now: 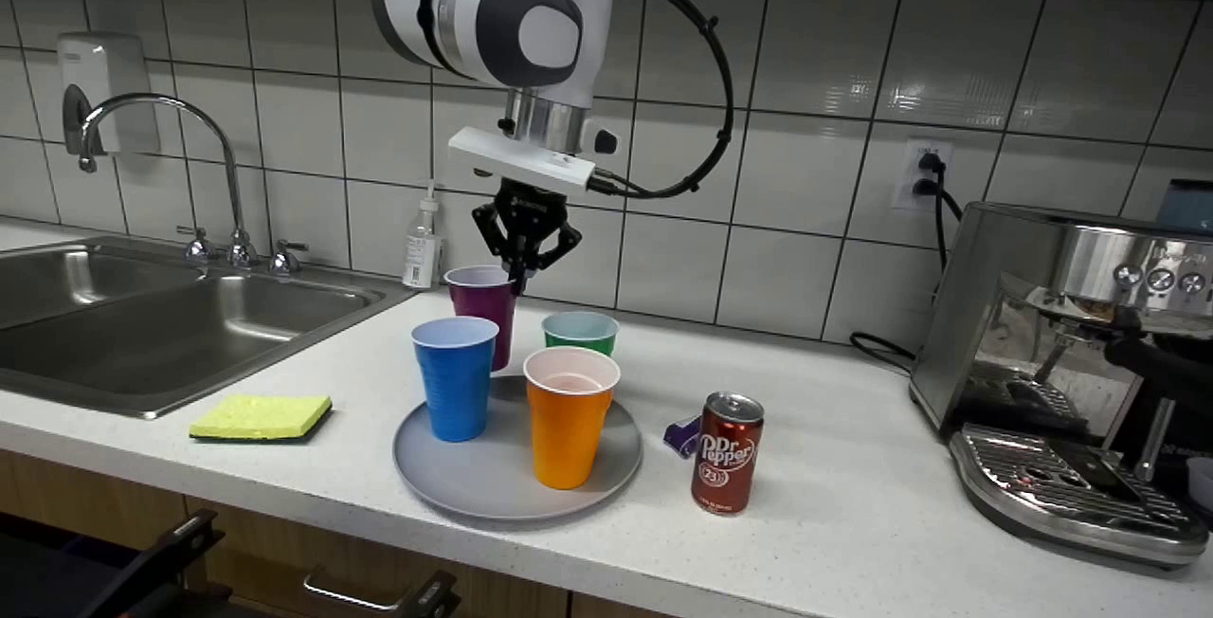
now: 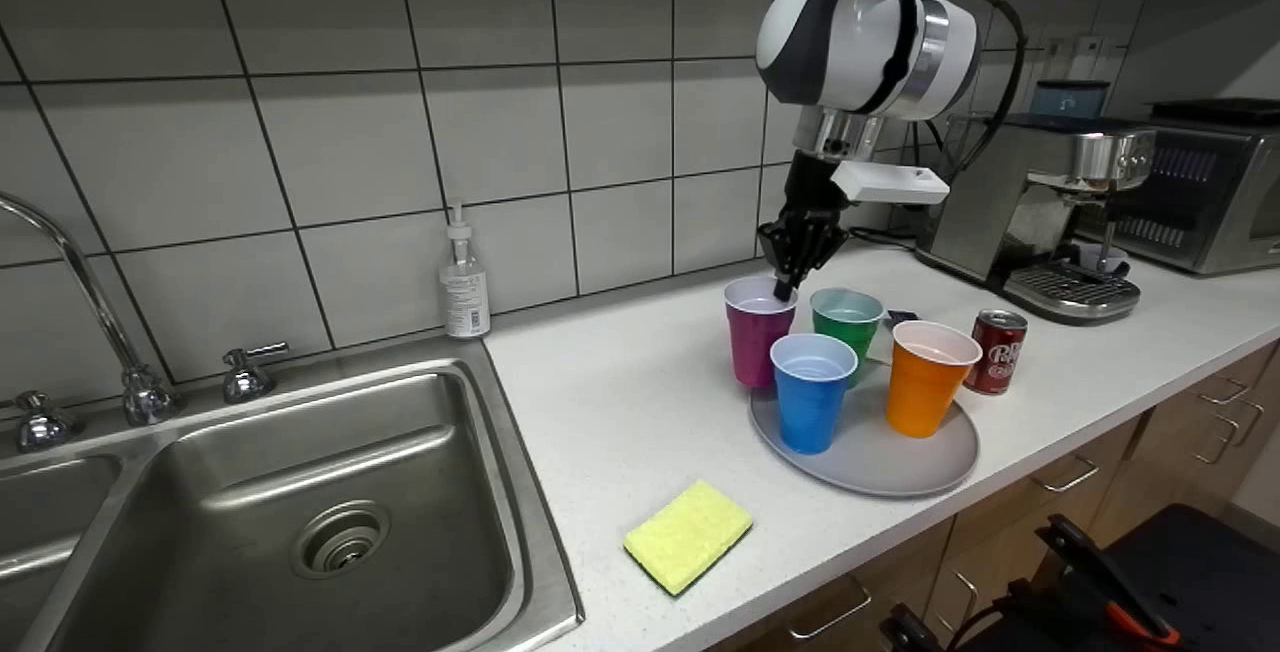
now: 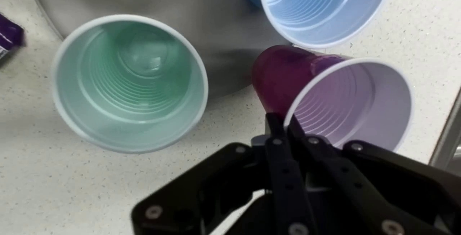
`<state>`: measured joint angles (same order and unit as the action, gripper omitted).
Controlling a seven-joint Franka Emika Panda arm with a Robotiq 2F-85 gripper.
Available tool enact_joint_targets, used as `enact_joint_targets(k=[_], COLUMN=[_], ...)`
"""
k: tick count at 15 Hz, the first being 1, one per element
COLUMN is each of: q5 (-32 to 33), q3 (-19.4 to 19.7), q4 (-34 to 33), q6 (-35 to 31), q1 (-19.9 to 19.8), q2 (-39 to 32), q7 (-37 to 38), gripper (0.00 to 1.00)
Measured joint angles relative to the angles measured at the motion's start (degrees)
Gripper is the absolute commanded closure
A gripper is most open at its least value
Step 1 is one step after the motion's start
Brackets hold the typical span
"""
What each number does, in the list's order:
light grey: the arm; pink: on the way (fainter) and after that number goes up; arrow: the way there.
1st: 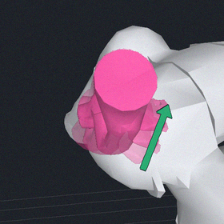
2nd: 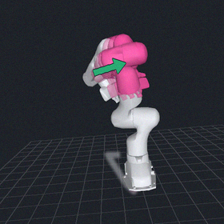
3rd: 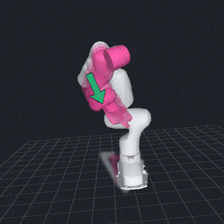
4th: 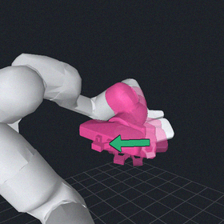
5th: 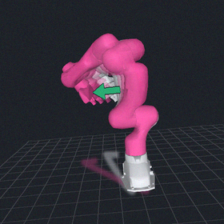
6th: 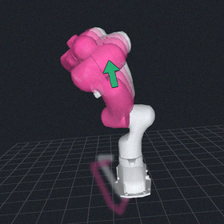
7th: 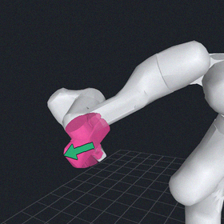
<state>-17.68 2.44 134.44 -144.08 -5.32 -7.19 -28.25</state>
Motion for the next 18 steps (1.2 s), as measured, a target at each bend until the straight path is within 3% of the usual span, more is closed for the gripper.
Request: enact_joint_targets(k=[18], q5=[5.34], q3=[0.45], q4=[-7.89], q6=[6.53], q1=[-2.16], q2=[-6.52], q7=[-0.31], gripper=[0.99])
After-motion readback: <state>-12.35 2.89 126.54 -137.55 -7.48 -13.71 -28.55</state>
